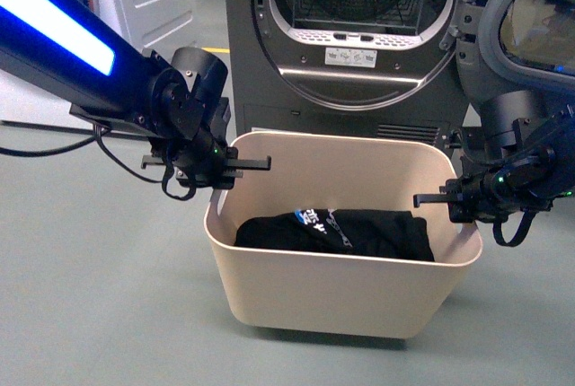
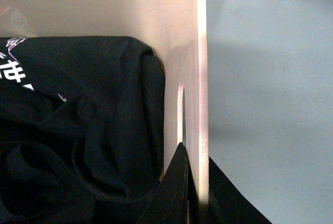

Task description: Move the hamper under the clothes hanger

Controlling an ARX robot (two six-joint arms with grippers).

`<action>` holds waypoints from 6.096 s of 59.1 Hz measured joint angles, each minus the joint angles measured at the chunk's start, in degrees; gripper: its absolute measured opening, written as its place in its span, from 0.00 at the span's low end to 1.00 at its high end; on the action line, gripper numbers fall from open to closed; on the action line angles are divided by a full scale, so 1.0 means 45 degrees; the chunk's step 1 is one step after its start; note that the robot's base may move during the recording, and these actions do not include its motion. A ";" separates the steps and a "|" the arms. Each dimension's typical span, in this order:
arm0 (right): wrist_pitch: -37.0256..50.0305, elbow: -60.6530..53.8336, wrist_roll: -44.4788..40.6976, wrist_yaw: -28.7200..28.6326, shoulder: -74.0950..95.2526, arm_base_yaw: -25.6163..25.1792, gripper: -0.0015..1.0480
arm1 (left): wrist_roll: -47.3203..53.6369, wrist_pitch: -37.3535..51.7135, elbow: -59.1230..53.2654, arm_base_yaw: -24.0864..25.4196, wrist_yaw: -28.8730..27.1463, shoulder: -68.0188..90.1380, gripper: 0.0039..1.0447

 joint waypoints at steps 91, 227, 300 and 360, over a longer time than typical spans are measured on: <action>0.0024 0.0000 0.0083 0.0005 -0.0019 0.0068 0.03 | 0.0034 0.0049 -0.0039 0.0107 -0.0010 -0.0005 0.04; 0.5935 -0.5799 0.1938 -0.0874 -0.1705 0.0661 0.03 | 0.1243 0.9063 -0.8718 0.1588 0.2142 -0.2336 0.04; 0.6329 -0.5440 0.2696 -0.0675 -0.0243 0.1413 0.03 | 0.2161 1.0161 -0.8009 0.2089 0.1486 -0.0612 0.04; 0.6844 -0.5770 0.2628 -0.0335 -0.1836 0.1039 0.92 | 0.2205 1.0074 -0.8495 0.1928 0.1457 -0.3560 0.94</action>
